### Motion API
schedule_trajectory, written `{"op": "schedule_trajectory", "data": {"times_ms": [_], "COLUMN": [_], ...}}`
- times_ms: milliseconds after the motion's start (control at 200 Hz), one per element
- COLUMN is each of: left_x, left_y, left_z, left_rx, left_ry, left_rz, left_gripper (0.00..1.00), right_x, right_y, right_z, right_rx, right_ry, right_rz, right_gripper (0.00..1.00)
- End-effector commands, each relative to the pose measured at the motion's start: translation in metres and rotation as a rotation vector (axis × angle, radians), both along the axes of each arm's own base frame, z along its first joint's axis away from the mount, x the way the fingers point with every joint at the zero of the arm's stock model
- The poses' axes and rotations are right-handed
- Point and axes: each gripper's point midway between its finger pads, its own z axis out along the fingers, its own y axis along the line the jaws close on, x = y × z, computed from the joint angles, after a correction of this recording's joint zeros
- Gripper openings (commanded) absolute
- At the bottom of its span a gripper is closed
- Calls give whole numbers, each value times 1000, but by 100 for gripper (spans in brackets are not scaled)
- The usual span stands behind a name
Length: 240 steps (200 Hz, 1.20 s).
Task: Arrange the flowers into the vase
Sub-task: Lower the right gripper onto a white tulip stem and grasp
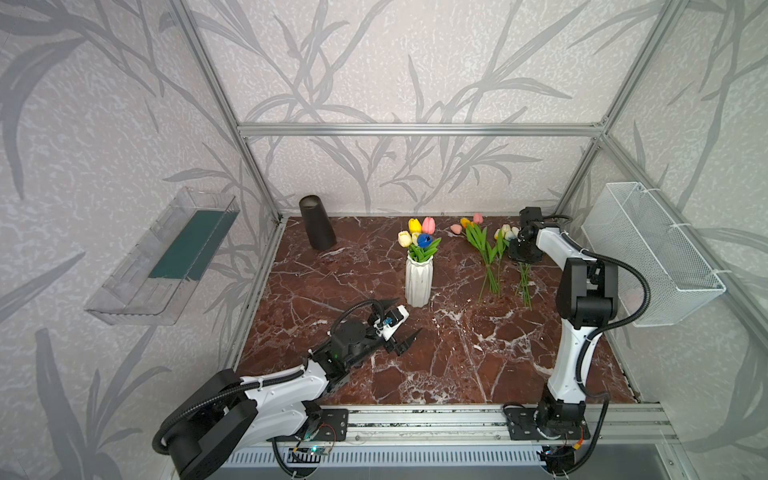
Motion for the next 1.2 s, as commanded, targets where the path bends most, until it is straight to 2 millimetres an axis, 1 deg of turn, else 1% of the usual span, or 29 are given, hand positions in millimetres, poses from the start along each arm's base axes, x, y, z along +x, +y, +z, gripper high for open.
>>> {"op": "schedule_trajectory", "data": {"times_ms": [0,110,230,380,470,620,775,850,880,910,945,1030,1195], "left_x": [2,2,1,1,1,1,1,2,2,1,2,2,1], "left_y": [-4,-5,-5,-5,-5,-5,-6,-6,-6,-6,-6,-6,-6], "left_z": [11,11,12,12,12,11,10,11,11,11,11,11,11], "left_rx": [-13,-12,-15,-15,-15,-14,-11,-13,-13,-13,-12,-13,-13], "left_ry": [-33,-31,-31,-32,-32,-30,-26,-27,-27,-27,-26,-27,-29], "left_rz": [-10,-13,-14,-14,-14,-14,-17,-17,-17,-18,-17,-18,-18], "left_gripper": [99,99,99,99,99,99,99,99,99,99,99,99,99], "right_x": [-9,-11,-10,-8,-7,-6,-8,-11,-11,-13,-14,-18,-25], "right_y": [-7,-8,-10,-7,-5,-3,5,9,11,12,15,21,47], "right_z": [-16,-24,-31,-35,-31,-12,16,31,36,40,46,57,84], "right_rx": [-11,-16,-12,16,28,30,55,58,63,72,79,87,114], "right_ry": [64,83,93,95,85,48,-2,-27,-38,-46,-54,-73,-142], "right_rz": [-12,-15,-19,-15,-10,-4,20,26,31,34,41,53,113], "right_gripper": [22,20,20,9,6,3,3,6,6,3,1,0,0]}}
